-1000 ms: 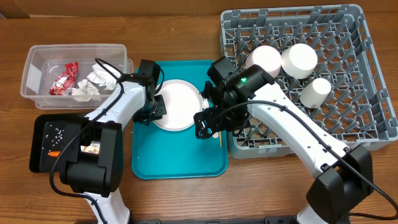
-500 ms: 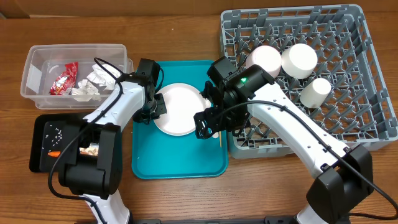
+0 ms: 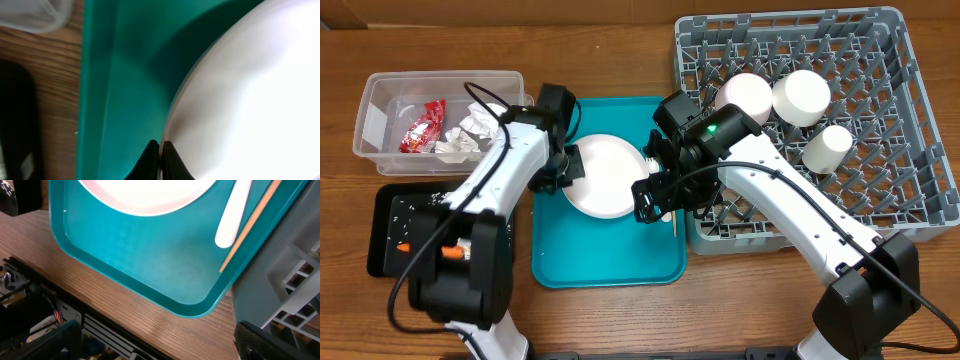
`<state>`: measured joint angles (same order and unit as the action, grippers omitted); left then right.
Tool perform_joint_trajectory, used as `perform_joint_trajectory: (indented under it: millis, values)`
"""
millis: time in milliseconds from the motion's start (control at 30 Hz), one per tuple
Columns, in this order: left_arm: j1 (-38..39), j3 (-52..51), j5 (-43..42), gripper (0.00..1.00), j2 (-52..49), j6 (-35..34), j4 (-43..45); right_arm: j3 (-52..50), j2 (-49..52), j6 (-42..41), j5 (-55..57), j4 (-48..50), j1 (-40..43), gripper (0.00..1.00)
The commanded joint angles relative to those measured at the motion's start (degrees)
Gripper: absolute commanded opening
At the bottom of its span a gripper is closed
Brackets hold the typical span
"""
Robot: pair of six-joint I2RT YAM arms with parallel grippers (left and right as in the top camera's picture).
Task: Sort waste into correct bins and load items into the dishwasher
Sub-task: 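Pinch the white plate's left rim with the left gripper, then grip the plate's right rim with the right gripper, tilting it up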
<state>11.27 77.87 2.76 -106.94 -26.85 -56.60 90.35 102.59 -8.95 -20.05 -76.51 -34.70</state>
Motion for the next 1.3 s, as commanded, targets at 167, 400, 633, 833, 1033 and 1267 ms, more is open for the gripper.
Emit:
perform_joint_trajectory:
  millis: [167,400,633,833,1033,1267]
  values:
    - [0.33,4.59,2.23,0.04,11.13,0.70,-4.00,-0.31,-1.42,0.02,0.50,1.66,-0.17,1.00]
    - [0.33,4.59,2.10,0.04,16.50,0.70,-8.35,-0.28,-1.42,0.02,0.55,8.70,-0.15,1.00]
    - [0.35,4.59,-0.44,0.04,17.46,2.69,-13.14,-0.31,-1.42,-0.02,1.40,16.17,0.07,1.00]
    - [0.33,4.59,-4.31,0.04,17.51,7.61,-14.93,-0.31,-0.07,-6.12,9.14,19.96,0.11,1.00]
    - [0.33,4.59,-9.14,0.04,17.51,13.57,-15.63,-0.31,0.35,-6.34,8.87,20.52,1.25,1.00]
    - [0.26,4.59,-11.45,0.04,17.51,15.56,-15.50,-0.31,0.35,-6.34,8.41,19.52,2.21,0.76]
